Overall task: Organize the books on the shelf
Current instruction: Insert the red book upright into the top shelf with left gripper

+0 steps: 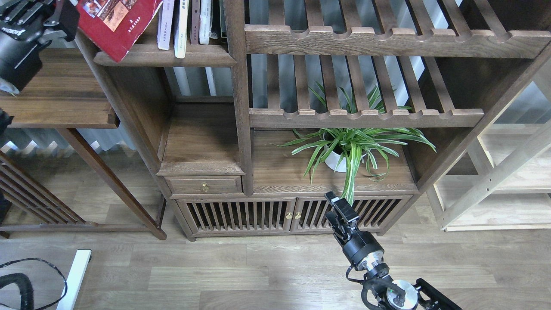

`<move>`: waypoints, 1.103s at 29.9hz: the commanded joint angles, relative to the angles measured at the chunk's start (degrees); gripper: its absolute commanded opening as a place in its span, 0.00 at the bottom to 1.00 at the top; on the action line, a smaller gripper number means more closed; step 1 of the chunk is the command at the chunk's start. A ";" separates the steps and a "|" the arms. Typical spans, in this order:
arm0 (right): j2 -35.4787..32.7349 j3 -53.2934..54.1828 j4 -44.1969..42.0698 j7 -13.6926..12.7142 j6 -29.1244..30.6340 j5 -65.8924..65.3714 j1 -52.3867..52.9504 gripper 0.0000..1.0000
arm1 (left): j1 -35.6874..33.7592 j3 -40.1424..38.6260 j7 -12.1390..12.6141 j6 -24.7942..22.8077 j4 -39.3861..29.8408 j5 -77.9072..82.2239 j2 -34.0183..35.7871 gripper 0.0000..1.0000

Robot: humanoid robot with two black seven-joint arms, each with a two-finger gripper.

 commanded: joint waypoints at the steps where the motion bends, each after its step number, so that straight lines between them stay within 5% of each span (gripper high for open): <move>1: 0.00 1.48 0.08 0.17 0.00 -0.04 0.00 0.99 | -3.10 1.94 0.00 0.85 3.02 0.01 0.14 0.04; 11: 0.00 3.24 0.08 0.26 0.00 0.04 -0.09 0.99 | -13.03 8.97 0.00 5.68 10.67 -0.07 3.04 0.07; 33: 0.00 3.33 0.35 0.26 0.00 0.13 -0.44 0.99 | -23.67 19.51 0.00 6.82 25.35 -0.51 1.90 0.07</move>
